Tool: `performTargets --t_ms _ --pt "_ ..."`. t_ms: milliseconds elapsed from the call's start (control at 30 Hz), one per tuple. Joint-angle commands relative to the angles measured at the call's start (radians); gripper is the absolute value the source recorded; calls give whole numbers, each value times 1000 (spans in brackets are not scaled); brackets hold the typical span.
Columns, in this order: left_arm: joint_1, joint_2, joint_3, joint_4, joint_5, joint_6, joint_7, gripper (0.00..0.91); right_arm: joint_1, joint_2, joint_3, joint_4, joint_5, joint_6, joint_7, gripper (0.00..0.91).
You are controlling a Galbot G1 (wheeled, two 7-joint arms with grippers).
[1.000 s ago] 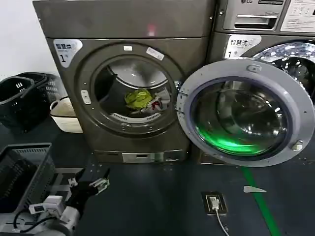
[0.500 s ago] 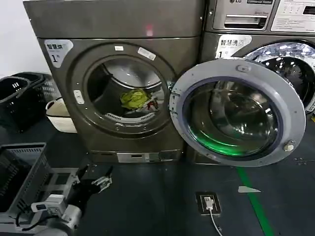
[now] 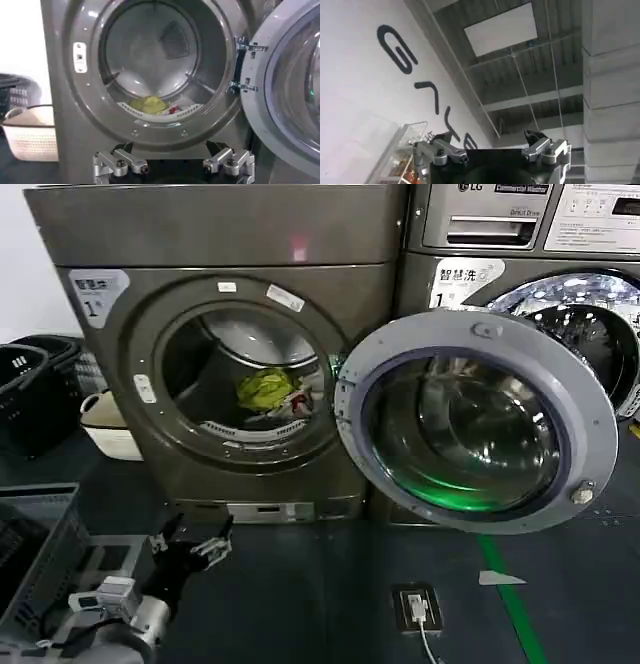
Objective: Grasp the clothes from the dryer.
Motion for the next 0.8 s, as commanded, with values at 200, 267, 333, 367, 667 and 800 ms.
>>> performTargets --t_ms 200,267,333,367,667,800 --pt "-9 6 -22 0 -3 -9 -16 907 1 0 -4 3 0 0 -4 907" --pt "-9 8 -24 0 -4 -8 -16 907 1 0 -4 3 -1 1 -5 907" --pt "-7 6 -22 0 -2 -8 -14 907 2 3 -5 3 -1 3 -6 907" --pt "-8 5 -22 0 -2 -8 -13 907 2 3 -6 3 -2 3 -6 907" --pt "-16 5 -22 7 -1 -10 -10 907 3 5 -6 3 -4 4 -9 907" --pt "-22 6 -20 12 -1 -10 -9 907 2 9 -7 10 -4 4 -9 907"
